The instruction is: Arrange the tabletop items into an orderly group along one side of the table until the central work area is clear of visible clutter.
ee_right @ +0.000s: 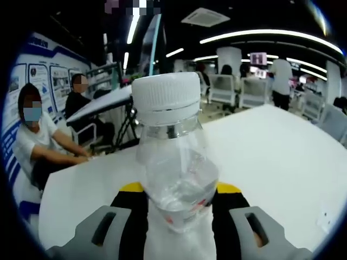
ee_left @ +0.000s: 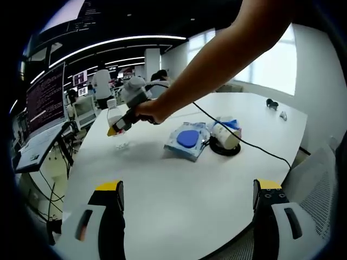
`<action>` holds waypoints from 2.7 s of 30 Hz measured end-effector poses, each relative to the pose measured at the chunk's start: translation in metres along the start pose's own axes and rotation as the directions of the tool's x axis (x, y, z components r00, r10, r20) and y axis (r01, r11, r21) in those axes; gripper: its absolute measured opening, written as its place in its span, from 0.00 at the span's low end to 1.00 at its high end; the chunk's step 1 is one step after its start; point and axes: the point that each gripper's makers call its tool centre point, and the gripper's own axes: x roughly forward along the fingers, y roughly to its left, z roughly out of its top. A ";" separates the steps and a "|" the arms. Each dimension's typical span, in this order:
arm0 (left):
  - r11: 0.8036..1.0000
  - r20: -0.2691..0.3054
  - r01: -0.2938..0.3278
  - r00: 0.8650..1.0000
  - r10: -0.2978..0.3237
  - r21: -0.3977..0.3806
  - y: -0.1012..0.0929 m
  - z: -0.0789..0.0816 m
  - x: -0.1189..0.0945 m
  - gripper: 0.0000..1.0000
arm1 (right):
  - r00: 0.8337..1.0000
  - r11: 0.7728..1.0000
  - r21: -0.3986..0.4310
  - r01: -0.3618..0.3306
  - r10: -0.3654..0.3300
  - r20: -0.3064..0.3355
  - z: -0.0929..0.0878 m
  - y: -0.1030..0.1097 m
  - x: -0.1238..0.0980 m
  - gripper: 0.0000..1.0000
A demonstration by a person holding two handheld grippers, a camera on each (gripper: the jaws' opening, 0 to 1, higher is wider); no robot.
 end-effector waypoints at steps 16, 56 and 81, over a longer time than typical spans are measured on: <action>1.000 0.002 -0.005 1.000 0.005 0.020 0.000 0.001 0.000 1.00 | 0.999 1.000 0.020 0.018 -0.019 0.027 0.004 0.001 0.000 0.49; 0.998 0.010 0.022 1.000 -0.023 0.061 -0.008 0.003 -0.001 1.00 | 0.995 0.995 0.059 0.082 -0.085 0.051 -0.055 0.035 -0.145 0.83; 0.990 -0.002 0.064 0.998 -0.064 0.128 -0.020 0.002 0.000 1.00 | 0.992 0.990 0.051 0.130 -0.129 -0.010 -0.125 0.063 -0.278 0.94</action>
